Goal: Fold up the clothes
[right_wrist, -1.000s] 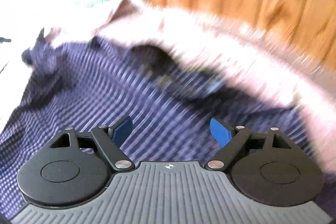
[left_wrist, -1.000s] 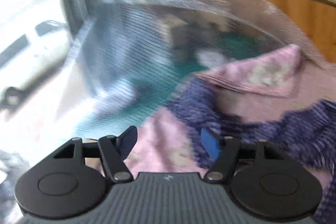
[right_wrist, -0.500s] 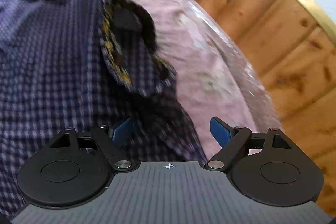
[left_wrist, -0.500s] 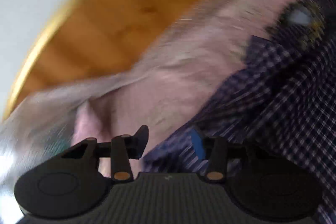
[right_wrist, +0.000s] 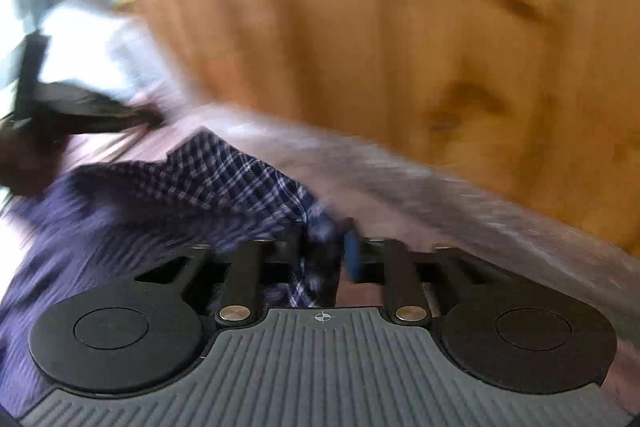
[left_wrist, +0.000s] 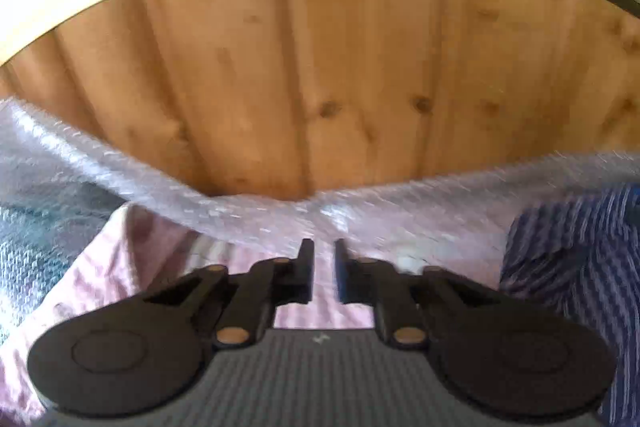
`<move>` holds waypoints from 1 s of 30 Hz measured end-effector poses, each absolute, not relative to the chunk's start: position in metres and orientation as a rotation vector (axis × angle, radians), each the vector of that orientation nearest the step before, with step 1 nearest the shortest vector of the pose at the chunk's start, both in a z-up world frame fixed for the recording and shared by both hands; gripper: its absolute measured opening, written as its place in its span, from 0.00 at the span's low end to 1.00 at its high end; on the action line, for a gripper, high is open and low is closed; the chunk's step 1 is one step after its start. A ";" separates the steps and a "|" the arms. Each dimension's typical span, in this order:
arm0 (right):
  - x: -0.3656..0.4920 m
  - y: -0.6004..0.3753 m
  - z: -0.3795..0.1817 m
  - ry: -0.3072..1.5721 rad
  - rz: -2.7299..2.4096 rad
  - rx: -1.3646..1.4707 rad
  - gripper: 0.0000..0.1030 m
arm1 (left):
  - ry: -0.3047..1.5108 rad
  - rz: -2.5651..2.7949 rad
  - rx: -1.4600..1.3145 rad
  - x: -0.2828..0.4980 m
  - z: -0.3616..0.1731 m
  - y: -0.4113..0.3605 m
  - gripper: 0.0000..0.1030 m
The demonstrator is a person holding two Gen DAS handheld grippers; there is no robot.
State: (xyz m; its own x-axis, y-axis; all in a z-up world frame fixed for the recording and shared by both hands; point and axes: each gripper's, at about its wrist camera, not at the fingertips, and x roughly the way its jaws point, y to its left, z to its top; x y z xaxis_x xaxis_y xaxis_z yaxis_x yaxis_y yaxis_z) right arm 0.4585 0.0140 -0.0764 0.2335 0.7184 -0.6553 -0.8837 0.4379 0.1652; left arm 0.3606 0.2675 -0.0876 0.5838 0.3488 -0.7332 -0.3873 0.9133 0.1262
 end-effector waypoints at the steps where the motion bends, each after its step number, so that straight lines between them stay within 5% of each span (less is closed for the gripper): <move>1: 0.458 0.006 -0.077 0.732 1.077 -0.254 0.65 | 0.841 0.418 -0.027 0.355 -0.086 0.263 0.30; 2: 0.457 -0.004 -0.078 0.726 1.042 -0.245 0.65 | 0.844 0.374 0.005 0.347 -0.086 0.256 0.40; 4: 0.457 -0.038 -0.074 0.724 1.010 -0.213 0.71 | 0.852 0.286 0.079 0.331 -0.088 0.243 0.78; 7: 0.458 -0.092 -0.077 0.715 1.000 -0.225 0.85 | 0.922 0.185 0.216 0.315 -0.109 0.226 0.83; 9: 0.461 -0.110 -0.088 0.774 1.026 -0.264 0.85 | 0.991 0.185 0.254 0.318 -0.130 0.222 0.80; 10: 0.462 -0.117 -0.094 0.805 1.042 -0.284 0.83 | 1.011 0.189 0.266 0.320 -0.137 0.219 0.60; 11: 0.462 -0.120 -0.101 0.840 1.070 -0.303 0.70 | 1.022 0.197 0.276 0.323 -0.141 0.218 0.41; 12: 0.462 -0.121 -0.108 0.873 1.094 -0.323 0.35 | 1.025 0.198 0.262 0.327 -0.140 0.221 0.08; 13: 0.460 -0.119 -0.113 0.897 1.108 -0.340 0.00 | 1.021 0.217 0.247 0.332 -0.136 0.224 0.01; 17: 0.455 -0.108 -0.112 0.756 0.905 -0.520 0.00 | 0.993 0.410 0.196 0.355 -0.121 0.252 0.01; 20: 0.450 -0.120 -0.104 0.699 0.751 -0.514 0.00 | 1.002 0.493 0.146 0.360 -0.111 0.266 0.28; 23: 0.432 -0.163 -0.092 0.772 0.732 -0.306 0.14 | 0.937 0.477 0.156 0.328 -0.086 0.247 0.49; 25: 0.421 -0.191 -0.084 0.818 0.717 -0.167 0.42 | 0.896 0.434 0.142 0.292 -0.070 0.227 0.69; 30: 0.378 -0.265 -0.078 0.964 0.682 0.199 0.67 | 0.957 0.353 0.104 0.198 -0.067 0.170 0.72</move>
